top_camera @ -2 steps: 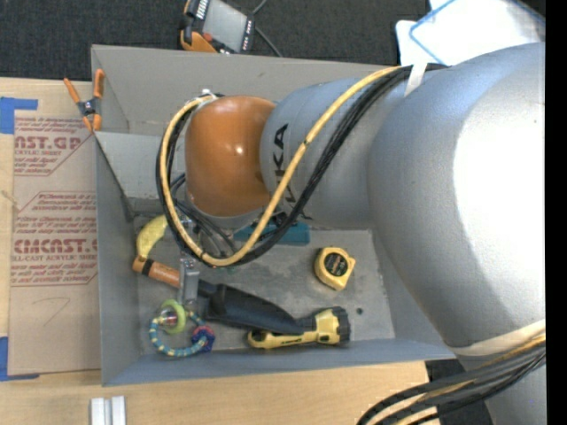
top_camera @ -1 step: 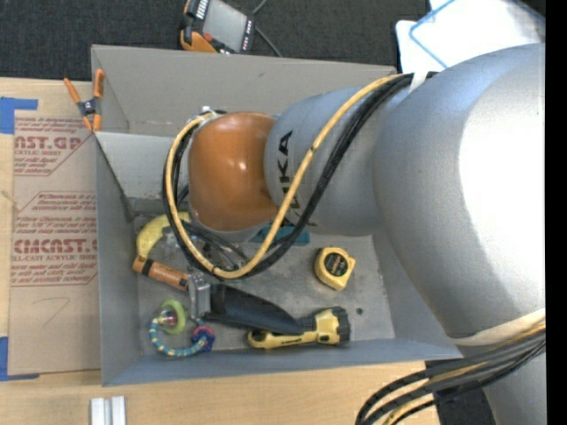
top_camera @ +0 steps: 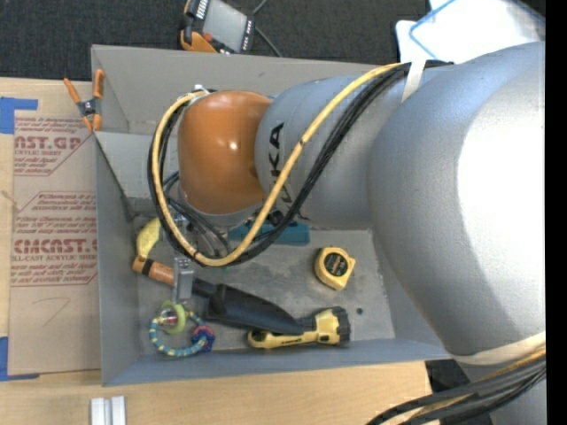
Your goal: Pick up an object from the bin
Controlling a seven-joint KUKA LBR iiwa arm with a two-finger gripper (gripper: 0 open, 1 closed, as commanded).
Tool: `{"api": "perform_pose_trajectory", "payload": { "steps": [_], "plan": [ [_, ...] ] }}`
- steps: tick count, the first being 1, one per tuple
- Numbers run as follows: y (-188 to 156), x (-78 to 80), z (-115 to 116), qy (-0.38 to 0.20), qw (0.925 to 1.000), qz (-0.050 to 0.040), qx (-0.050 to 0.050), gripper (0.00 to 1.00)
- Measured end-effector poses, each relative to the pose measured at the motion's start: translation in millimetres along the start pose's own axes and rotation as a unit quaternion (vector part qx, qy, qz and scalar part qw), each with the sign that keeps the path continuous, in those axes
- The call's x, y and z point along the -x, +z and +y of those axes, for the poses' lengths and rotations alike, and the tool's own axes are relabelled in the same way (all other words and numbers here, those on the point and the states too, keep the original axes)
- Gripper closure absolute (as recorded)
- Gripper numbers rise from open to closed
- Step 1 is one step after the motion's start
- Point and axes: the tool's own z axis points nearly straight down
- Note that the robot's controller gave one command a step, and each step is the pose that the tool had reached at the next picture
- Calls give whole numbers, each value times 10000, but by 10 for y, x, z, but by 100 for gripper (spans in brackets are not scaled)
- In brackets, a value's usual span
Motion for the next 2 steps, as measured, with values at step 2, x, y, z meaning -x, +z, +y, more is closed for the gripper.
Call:
{"api": "perform_pose_trajectory", "payload": {
  "steps": [2],
  "plan": [
    [758,-593,-264,-1841,9829,-104,29,0]
  ]
}}
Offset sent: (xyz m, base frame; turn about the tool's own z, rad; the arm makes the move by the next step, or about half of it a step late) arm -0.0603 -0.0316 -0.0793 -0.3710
